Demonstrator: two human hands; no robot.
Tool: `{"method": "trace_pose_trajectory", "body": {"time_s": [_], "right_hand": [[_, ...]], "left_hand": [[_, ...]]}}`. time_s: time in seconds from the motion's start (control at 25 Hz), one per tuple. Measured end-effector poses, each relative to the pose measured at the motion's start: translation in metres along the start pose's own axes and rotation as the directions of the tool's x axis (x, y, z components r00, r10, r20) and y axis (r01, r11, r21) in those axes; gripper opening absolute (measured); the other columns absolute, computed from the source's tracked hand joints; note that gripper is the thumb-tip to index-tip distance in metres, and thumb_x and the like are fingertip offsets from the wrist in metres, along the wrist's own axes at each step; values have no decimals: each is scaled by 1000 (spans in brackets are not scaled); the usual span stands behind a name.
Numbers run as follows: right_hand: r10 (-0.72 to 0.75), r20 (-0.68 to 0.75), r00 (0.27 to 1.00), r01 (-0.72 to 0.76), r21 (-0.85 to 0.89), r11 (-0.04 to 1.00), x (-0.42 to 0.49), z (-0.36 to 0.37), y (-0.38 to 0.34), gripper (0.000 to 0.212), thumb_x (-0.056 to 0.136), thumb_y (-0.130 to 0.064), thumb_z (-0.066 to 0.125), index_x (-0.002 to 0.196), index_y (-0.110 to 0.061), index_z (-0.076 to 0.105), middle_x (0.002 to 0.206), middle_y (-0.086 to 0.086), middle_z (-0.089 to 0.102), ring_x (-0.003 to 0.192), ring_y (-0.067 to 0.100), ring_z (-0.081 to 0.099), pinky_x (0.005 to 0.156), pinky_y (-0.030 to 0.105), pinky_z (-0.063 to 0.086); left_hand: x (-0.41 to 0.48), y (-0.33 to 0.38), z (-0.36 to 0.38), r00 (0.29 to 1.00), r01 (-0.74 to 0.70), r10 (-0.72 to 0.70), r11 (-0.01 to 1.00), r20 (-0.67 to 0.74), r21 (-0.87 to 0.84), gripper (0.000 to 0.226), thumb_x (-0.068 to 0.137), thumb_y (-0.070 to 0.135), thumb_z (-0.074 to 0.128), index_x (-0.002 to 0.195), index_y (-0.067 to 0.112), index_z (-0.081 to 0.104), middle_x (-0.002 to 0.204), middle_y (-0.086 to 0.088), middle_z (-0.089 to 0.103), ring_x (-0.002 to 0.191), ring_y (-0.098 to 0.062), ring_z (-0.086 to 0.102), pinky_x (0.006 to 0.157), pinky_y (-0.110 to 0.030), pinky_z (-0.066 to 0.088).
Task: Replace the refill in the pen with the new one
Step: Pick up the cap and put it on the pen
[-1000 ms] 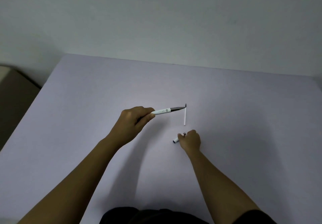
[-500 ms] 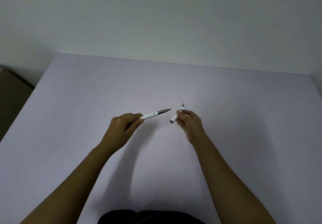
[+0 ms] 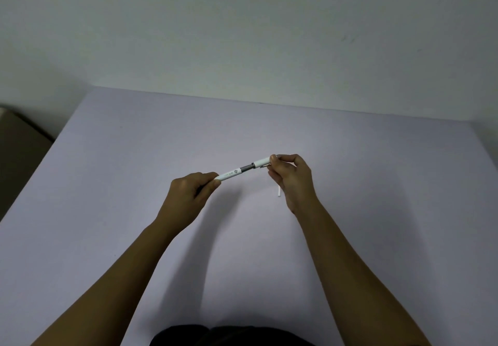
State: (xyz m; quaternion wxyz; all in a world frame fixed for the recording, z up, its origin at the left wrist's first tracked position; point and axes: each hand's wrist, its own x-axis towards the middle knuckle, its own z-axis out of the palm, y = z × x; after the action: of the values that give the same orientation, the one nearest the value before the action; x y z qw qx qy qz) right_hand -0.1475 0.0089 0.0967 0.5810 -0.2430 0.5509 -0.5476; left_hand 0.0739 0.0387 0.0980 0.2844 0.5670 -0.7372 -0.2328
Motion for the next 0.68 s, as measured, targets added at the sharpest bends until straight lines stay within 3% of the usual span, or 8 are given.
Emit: {"method": "trace_pose_trajectory", "body": {"time_s": [0.48,0.6,0.68], "right_hand": [[-29,37,999,32,-59,998,1,13,7,11,83,-8,68,82,-12,58,80,7,69,68,7,70,64,15,56],[-47,65,997,57,-161,985,13,9,11,8,83,-14,69,87,-16,63,82,5,71,80,14,70,73,21,57],[-31,97,995,58,-283,958,23,2,18,13,88,-20,62,101,-19,64,95,3,71,94,18,68,88,31,55]], "left_hand": [[6,7,8,999,-32,32,997,-3,68,22,92,20,54,74,8,60,51,-12,50,48,-25,43,48,-27,31],[13,7,18,991,-43,20,984,134,173,25,91,24,56,72,8,63,56,-9,52,54,-25,48,52,-33,36],[19,7,34,974,24,-63,984,216,177,32,89,28,57,65,7,60,55,-7,46,54,-22,42,52,-31,30]]}}
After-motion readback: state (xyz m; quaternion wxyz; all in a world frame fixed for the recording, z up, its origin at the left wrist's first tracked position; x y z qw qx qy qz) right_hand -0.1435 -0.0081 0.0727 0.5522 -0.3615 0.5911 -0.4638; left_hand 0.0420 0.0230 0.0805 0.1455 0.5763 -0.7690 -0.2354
